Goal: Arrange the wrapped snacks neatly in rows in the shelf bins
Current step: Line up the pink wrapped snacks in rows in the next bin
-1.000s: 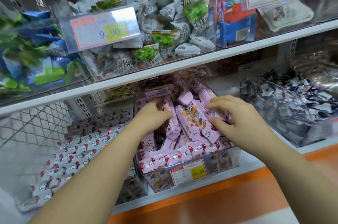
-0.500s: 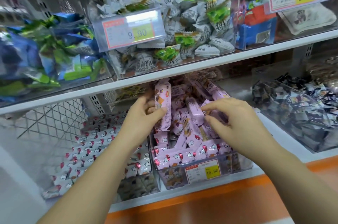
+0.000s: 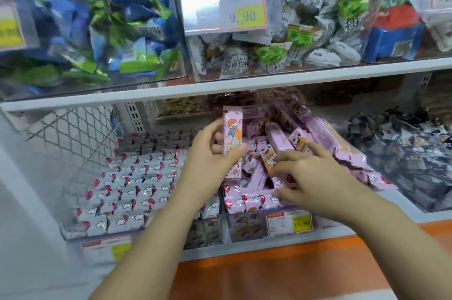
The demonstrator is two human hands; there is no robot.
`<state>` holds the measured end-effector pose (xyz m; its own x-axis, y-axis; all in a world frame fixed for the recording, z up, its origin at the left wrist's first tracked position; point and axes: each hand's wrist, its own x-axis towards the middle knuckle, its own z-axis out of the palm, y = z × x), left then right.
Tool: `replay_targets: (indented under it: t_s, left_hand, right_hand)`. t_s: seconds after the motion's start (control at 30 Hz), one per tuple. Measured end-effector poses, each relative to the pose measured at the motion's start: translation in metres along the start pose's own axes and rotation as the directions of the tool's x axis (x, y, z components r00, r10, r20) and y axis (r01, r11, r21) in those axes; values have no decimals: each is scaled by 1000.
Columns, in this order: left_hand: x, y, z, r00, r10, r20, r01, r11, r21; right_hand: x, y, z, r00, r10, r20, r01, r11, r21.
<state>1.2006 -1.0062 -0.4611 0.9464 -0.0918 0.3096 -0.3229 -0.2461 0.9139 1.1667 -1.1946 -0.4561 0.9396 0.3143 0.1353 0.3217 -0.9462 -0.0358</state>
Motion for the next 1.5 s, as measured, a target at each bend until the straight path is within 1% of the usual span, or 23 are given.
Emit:
replay_targets:
  t_s: [0.07, 0.17, 0.23, 0.27, 0.33, 0.47, 0.57, 0.63, 0.73, 0.8, 0.87, 0.97, 1.13, 1.17, 1.2, 1.23, 1.3, 1.33, 1.37, 1.5]
  left_hand:
    - [-1, -2, -1, 1000, 17, -3, -17, 1000, -21]
    - [-1, -6, -4, 1000, 17, 2, -17, 995, -98]
    - [-3, -7, -5, 1000, 8, 10, -7, 990, -142]
    - [-3, -8, -6, 1000, 8, 10, -6, 987, -164]
    - [-2, -9, -6, 1000, 8, 1, -7, 973, -229]
    - [9, -8, -9, 999, -34, -1, 32, 948, -316]
    - [16, -5, -8, 996, -81, 33, 87, 948, -306]
    - [20, -6, -7, 994, -103, 38, 109, 955, -277]
    - [24, -13, -9, 989, -145, -32, 129, 946, -298]
    - [28, -20, -9, 978, -194, -76, 157, 926, -342]
    - [31, -25, -11, 965, -236, -119, 166, 892, -420]
    - [35, -30, -14, 951, -280, -135, 183, 855, -486]
    - [37, -36, -21, 949, -299, -99, 193, 800, -568]
    - [39, -39, -23, 949, -300, -98, 194, 800, -567]
    - [39, -40, -25, 948, -301, -102, 193, 801, -566]
    - [39, -42, -27, 947, -304, -105, 195, 802, -565]
    - [39, -46, -30, 944, -313, -103, 208, 808, -552]
    - [38, -46, -31, 942, -320, -97, 218, 807, -549]
    - [38, -47, -31, 942, -323, -92, 222, 804, -552]
    - [36, -46, -31, 938, -337, -85, 235, 795, -560]
  right_hand:
    - [1, -2, 2, 1000, 7, -6, -7, 1000, -24]
    - [3, -8, 7, 1000, 9, 14, -8, 997, -72]
    - [4, -10, 8, 999, 31, 16, -30, 997, -64]
    - [5, -10, 7, 999, 46, -8, -47, 998, -36]
    - [6, -10, 3, 991, 66, -112, -64, 998, 19]
    - [9, -11, -5, 939, 76, -336, -52, 995, 82]
    - [10, -7, -8, 908, 87, -409, -4, 980, 199]
    - [12, -3, -7, 890, 137, -436, -4, 956, 293]
    - [18, -6, -4, 810, 234, -538, 0, 917, 399]
    - [24, -13, -4, 768, 309, -561, 2, 875, 484]
    - [35, -20, -4, 761, 361, -539, 1, 831, 557]
    - [56, -29, -6, 796, 396, -458, -21, 774, 633]
    - [103, -35, 2, 809, 427, -403, -87, 766, 637]
    - [111, -35, 5, 825, 397, -403, -77, 784, 616]
    - [118, -35, 9, 855, 349, -382, -72, 811, 580]
    - [123, -36, 13, 898, 292, -330, -78, 843, 533]
    - [129, -40, 21, 970, 182, -164, -92, 892, 443]
    - [130, -42, 24, 984, 150, -94, -97, 900, 424]
    - [130, -43, 23, 990, 132, -55, -97, 905, 415]
    - [130, -39, 15, 996, 82, -19, -70, 929, 363]
